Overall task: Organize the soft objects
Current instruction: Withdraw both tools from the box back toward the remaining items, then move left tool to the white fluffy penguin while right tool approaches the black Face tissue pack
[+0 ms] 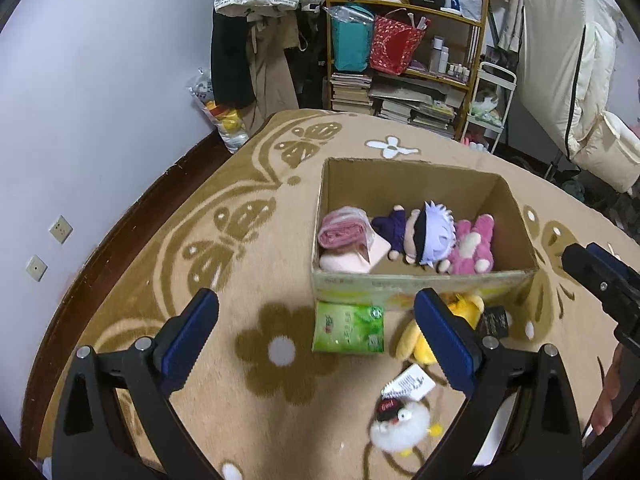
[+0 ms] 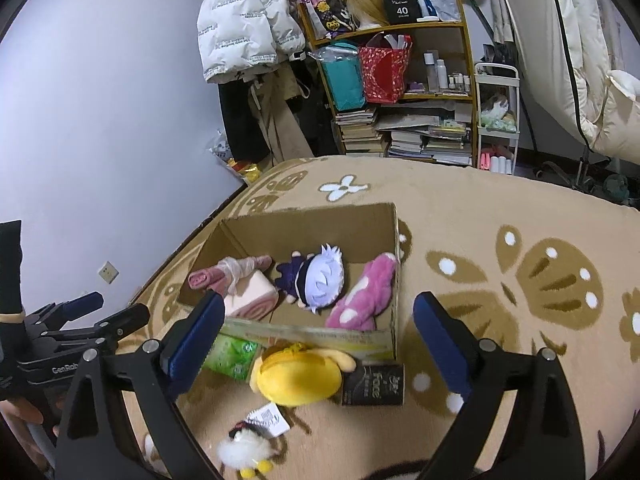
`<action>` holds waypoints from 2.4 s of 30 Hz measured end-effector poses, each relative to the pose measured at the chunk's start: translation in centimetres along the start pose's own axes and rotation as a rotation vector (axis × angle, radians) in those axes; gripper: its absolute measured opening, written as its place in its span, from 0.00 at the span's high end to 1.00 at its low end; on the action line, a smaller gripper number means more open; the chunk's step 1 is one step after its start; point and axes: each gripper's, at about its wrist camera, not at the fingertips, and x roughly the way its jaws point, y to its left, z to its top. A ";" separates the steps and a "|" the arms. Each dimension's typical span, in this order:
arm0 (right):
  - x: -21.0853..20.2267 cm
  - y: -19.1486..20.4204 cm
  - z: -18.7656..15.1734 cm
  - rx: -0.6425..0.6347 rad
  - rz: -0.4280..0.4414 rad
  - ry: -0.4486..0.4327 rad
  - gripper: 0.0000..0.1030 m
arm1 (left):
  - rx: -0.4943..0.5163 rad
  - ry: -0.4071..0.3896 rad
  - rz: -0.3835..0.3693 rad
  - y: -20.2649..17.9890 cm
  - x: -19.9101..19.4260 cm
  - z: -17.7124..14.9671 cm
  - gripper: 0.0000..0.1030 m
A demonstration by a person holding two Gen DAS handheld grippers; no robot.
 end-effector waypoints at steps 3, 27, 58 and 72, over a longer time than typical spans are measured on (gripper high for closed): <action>-0.7 -0.1 -0.7 -0.005 -0.001 0.005 0.03 | -0.002 0.003 -0.009 -0.2 -0.4 -0.7 0.05; -2.0 -4.0 -4.8 0.057 0.011 0.058 0.03 | 0.033 0.070 0.020 -1.5 -1.5 -6.1 0.05; 4.6 -4.6 -8.2 0.051 0.040 0.258 0.03 | 0.140 0.215 0.009 -5.6 3.5 -10.5 0.05; 8.0 -5.4 -9.1 0.075 0.030 0.335 0.03 | 0.194 0.284 0.015 -7.7 6.0 -11.3 0.05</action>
